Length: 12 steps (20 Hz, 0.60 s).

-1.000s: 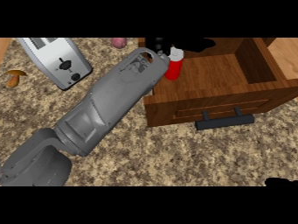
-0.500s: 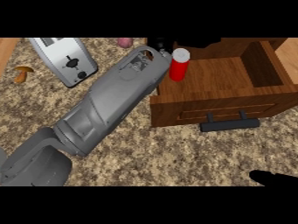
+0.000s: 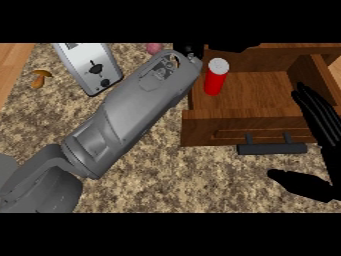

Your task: Pick up the can, place it into the drawer and close the drawer

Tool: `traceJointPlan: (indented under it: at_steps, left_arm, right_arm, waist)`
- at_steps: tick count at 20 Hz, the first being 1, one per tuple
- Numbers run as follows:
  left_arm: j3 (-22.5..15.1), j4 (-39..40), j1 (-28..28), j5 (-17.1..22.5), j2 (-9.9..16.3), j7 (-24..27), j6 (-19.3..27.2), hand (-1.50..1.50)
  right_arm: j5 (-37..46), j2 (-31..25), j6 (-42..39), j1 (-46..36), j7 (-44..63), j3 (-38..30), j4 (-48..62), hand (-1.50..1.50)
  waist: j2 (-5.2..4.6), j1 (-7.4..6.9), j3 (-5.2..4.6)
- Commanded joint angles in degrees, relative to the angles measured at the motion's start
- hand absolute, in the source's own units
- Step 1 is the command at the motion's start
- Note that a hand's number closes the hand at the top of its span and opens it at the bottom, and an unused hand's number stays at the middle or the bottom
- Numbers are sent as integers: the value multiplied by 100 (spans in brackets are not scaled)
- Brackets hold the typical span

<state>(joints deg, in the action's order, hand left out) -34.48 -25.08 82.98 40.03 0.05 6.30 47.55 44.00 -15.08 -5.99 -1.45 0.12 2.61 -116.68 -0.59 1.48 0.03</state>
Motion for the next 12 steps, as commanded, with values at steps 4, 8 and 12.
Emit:
traceJointPlan:
  at_steps: [4,8,12]
  left_arm:
    - [162,-225,-182,-139,195,-123,-77,-150]
    - [89,-648,-163,-338,559,-663,-56,-150]
    - [2,-1254,-530,-483,1037,-1063,-209,-150]
  right_arm:
    - [1391,12,669,-282,-126,427,1377,-150]
    - [1468,332,1440,-568,-375,239,2303,-150]
    - [1496,512,1796,-1032,-460,81,3150,-150]
  waist:
    - [53,-202,-1]
    - [78,-257,1]
    - [84,-307,0]
